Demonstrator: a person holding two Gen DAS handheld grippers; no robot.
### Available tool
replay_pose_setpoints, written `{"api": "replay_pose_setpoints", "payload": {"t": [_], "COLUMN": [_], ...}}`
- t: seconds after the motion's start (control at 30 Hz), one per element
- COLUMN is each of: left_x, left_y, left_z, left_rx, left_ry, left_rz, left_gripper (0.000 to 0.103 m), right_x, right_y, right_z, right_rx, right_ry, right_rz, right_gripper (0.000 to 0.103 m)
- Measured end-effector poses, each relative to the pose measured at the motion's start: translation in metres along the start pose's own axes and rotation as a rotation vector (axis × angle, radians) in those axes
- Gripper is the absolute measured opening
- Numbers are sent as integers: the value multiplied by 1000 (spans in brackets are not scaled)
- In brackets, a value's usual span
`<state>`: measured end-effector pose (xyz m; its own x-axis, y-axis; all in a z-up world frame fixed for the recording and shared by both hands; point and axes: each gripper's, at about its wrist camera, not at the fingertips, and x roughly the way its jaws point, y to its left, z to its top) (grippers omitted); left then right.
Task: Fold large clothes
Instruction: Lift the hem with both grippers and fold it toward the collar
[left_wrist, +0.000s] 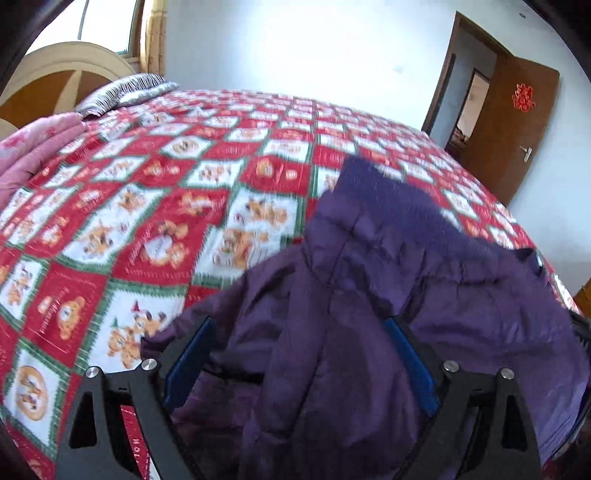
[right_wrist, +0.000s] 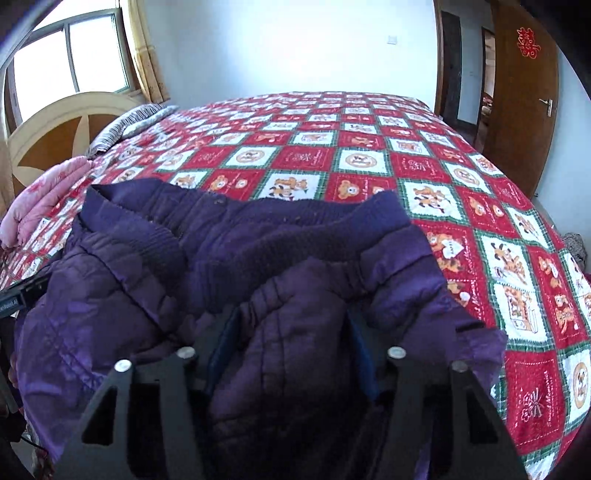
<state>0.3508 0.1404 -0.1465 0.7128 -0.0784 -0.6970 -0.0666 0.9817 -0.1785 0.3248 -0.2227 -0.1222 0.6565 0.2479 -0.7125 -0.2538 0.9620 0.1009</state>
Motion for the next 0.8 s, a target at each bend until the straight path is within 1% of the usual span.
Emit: {"api": "replay_pose_setpoints", "payload": {"t": [0.07,0.13,0.17,0.23,0.27,0.3,0.37,0.4,0.47,0.5,0.57,0.6,0.63,0.7,0.77,0.8], "left_x": [-12,-22,-27,-27,-24,-21,-12,-10,-4,-3,5,11,22,45,75,83], "left_y": [-11,-31,-43,-68,-75,-81,-88,-88,-86,-86,-85,-84,-80,-73,-62,-56], "left_z": [10,22,27,37,40,44,52,58,67,68,69,70,70,67,65,65], "left_rx": [18,81,113,184,202,218,222,201,162,157,159,154,145,124,85,63], "left_ry": [-15,-33,-40,-37,-47,-64,-98,-113,-129,-139,-166,-162,-144,-108,-37,-2], "left_rz": [-25,-40,-43,-72,-65,-33,76,104,114,133,193,206,226,265,257,249], "left_gripper": [93,93,93,93,93,93,93,93,93,93,93,93,93,93,93,95], "right_x": [-7,-14,-16,-20,-22,-25,-30,-32,-33,-31,-20,-11,0,32,46,49], "right_y": [4,11,13,15,14,12,8,5,1,0,-2,-4,-8,-19,-28,-30], "right_z": [0,4,7,16,21,28,39,45,53,55,57,56,55,50,53,56], "right_rx": [-15,-37,-38,-23,-8,15,57,79,112,123,129,130,136,176,209,216], "right_ry": [-33,-56,-67,-92,-103,-119,-150,-169,-199,-207,-224,-224,-200,-109,-43,-32], "right_rz": [-11,-27,-29,-27,-24,-21,-24,-28,-49,-61,-105,-130,-138,-123,-90,-87], "right_gripper": [44,37,34,31,31,30,29,29,29,29,29,29,29,31,35,36]}}
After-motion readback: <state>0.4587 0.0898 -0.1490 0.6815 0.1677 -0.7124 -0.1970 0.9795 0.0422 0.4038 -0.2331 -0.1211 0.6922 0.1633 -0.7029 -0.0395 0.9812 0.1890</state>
